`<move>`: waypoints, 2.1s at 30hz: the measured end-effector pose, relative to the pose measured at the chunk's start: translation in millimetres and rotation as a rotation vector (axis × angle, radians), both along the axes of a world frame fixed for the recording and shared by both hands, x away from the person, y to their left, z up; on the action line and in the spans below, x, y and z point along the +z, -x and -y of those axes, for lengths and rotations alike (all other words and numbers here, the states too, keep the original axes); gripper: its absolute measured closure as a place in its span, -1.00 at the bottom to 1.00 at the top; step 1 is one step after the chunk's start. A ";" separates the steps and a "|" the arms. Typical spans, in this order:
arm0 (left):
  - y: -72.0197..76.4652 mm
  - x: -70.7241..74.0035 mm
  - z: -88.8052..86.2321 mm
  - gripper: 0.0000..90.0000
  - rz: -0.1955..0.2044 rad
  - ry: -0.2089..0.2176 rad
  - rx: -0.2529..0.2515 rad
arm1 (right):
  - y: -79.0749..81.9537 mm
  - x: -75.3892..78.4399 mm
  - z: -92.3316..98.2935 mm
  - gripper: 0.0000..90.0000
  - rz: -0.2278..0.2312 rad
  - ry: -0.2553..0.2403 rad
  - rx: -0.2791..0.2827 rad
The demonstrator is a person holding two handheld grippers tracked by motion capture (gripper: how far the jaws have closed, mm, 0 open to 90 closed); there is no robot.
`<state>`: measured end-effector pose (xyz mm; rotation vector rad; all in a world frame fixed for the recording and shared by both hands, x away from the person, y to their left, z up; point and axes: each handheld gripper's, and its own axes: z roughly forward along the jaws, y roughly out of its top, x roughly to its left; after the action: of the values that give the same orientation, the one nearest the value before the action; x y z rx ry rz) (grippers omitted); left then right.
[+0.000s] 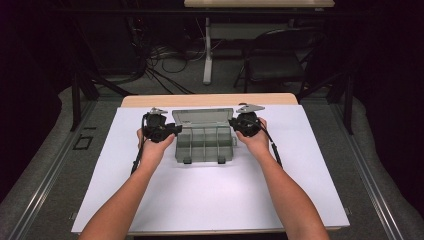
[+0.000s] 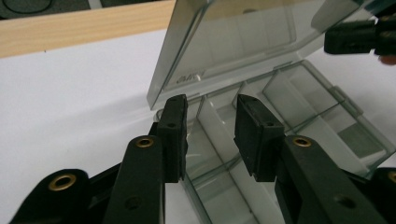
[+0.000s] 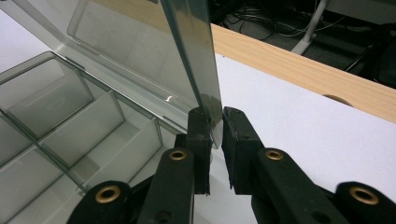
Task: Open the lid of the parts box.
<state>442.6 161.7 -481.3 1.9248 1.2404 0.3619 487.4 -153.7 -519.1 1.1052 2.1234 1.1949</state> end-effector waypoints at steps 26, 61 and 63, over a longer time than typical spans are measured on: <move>-1.8 -51.8 5.9 0.36 -0.187 -0.130 -0.019 | 0.0 -0.1 -0.3 0.83 0.001 0.004 -0.006; 2.7 -67.0 14.0 0.53 -0.163 -0.179 -0.005 | -4.9 -1.4 -3.1 0.86 -0.021 -0.046 -0.064; 2.7 -67.0 14.0 0.53 -0.163 -0.180 -0.005 | -5.9 -1.6 -2.5 0.86 -0.026 -0.058 -0.068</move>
<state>440.0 147.6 -548.3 2.1456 1.3464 0.3286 493.3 -151.2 -520.7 1.2150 2.0641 1.2243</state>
